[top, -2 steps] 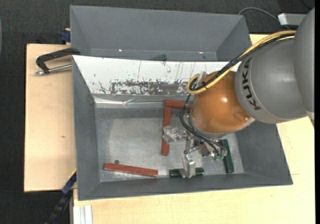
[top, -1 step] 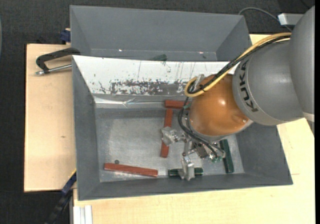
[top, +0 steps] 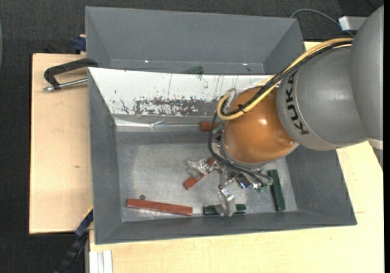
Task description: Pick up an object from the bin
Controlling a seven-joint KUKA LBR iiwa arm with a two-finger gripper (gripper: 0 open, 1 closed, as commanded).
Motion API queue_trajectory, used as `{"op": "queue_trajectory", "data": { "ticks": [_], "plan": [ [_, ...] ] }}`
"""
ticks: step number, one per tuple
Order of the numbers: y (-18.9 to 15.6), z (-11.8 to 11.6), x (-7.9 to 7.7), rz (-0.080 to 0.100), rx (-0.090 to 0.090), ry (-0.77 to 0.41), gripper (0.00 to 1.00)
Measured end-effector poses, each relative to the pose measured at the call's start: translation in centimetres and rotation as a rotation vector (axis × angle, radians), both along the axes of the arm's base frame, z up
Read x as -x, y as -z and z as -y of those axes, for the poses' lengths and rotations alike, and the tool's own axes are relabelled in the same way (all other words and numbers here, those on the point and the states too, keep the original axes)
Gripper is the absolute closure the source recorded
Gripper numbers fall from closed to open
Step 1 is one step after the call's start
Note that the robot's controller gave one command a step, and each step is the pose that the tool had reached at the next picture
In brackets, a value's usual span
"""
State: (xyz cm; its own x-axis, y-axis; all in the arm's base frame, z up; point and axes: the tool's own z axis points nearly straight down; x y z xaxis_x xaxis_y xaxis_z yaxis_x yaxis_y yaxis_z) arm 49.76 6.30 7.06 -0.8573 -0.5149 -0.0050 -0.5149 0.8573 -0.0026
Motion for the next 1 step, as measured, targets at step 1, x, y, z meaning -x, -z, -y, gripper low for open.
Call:
{"op": "queue_trajectory", "data": {
  "ticks": [1],
  "plan": [
    [-1.93, -5.21, -0.83, -0.001, -0.001, -0.17, 0.0]
  ]
}}
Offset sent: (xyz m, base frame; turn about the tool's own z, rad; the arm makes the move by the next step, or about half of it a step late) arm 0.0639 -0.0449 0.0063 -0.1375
